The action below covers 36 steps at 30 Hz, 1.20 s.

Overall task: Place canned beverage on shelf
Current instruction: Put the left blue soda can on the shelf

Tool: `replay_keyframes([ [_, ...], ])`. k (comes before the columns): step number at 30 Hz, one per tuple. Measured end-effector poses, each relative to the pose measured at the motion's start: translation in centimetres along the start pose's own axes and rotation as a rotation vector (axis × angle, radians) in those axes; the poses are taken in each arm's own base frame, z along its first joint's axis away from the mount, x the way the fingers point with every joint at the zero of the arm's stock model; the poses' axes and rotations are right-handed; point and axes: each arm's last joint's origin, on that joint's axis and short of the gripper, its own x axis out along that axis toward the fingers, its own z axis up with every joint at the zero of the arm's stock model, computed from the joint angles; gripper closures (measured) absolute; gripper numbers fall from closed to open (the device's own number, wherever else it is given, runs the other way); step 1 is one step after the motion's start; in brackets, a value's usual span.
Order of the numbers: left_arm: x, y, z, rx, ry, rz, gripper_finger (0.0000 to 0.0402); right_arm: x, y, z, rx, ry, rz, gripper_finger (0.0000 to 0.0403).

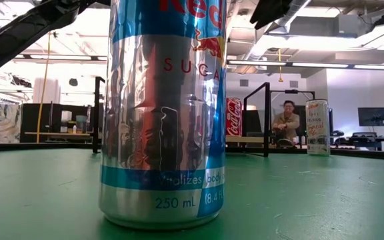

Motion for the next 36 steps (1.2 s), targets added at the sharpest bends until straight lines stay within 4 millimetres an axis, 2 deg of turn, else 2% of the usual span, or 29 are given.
replay_keyframes([
  [5,0.0,-0.1,0.3,0.004,-0.029,0.009,0.0086,0.1,-0.5,-0.1,-0.010,0.004,-0.001,0.0077],
  [25,-0.1,-0.2,0.2,-0.042,-0.023,-0.007,0.0082,0.2,-0.6,0.0,-0.123,-0.004,0.024,0.0077],
  [29,-1.4,-0.1,0.1,-0.053,-0.071,0.004,0.0081,0.2,-0.6,0.0,-0.128,-0.003,0.024,0.0077],
  [36,-5.8,-0.1,-1.0,-0.068,-0.189,0.041,0.0081,0.2,-0.5,-0.1,-0.141,-0.002,0.029,0.0077],
])
